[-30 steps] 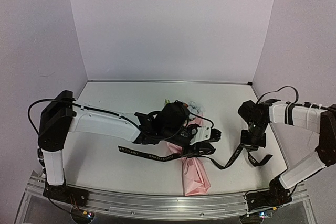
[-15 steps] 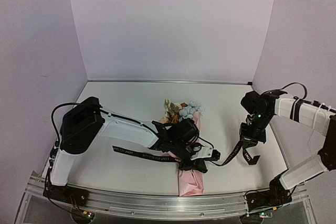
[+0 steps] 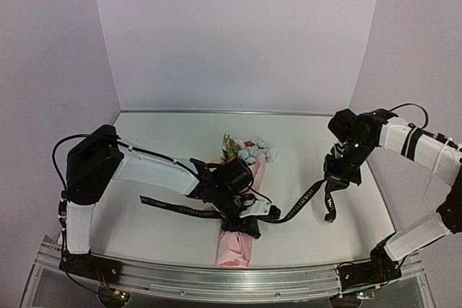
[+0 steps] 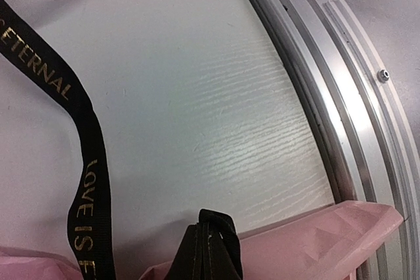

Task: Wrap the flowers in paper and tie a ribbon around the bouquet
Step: Cross the half-tied ribbon over the folded bouquet.

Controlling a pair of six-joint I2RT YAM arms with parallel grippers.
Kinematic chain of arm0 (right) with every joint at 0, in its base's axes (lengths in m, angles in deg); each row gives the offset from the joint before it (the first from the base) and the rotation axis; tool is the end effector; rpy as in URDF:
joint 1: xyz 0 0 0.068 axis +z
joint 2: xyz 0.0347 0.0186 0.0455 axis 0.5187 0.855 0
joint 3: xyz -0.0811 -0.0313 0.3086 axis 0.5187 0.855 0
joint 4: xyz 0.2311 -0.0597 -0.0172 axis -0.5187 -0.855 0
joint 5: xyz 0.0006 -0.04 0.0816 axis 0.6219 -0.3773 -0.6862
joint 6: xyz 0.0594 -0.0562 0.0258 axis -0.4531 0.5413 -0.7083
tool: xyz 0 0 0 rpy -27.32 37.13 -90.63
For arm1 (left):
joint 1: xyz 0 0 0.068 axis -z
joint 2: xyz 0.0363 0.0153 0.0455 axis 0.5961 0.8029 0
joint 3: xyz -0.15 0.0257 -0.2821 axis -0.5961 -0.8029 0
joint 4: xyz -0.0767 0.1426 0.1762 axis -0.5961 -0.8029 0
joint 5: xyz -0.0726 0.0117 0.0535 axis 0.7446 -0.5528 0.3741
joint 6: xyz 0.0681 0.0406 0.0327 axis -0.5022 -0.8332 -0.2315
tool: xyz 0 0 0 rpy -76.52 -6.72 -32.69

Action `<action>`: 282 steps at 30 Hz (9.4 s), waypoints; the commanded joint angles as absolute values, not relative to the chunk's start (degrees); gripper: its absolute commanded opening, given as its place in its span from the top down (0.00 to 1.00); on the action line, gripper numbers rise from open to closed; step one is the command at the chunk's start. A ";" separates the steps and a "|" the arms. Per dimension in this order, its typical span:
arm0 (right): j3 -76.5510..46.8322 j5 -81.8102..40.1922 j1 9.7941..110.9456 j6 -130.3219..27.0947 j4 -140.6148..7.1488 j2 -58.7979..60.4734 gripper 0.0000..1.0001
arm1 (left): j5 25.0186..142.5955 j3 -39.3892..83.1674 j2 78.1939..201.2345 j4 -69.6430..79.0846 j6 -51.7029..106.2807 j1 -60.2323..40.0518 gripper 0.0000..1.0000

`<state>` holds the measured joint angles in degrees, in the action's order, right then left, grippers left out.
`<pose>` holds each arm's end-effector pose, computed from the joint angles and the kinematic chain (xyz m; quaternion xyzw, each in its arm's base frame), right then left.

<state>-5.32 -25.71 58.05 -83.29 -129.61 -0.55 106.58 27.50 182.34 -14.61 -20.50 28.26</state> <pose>0.1945 0.1167 0.2839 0.0883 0.9838 0.1517 0.0357 0.1557 -0.4234 0.1756 0.7617 0.5302 -0.3156 0.1979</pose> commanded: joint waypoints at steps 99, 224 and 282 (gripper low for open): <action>-34.06 -52.89 76.65 -61.56 -144.52 8.40 0.74 | 109.96 12.86 166.18 33.61 3.35 23.40 1.00; 10.45 -30.36 90.48 -62.16 -86.18 5.53 0.97 | 58.58 -3.13 145.47 17.04 25.43 30.34 1.00; -16.51 -54.44 72.73 -70.21 -104.00 17.72 1.00 | 64.63 10.56 152.95 8.21 34.00 38.04 0.40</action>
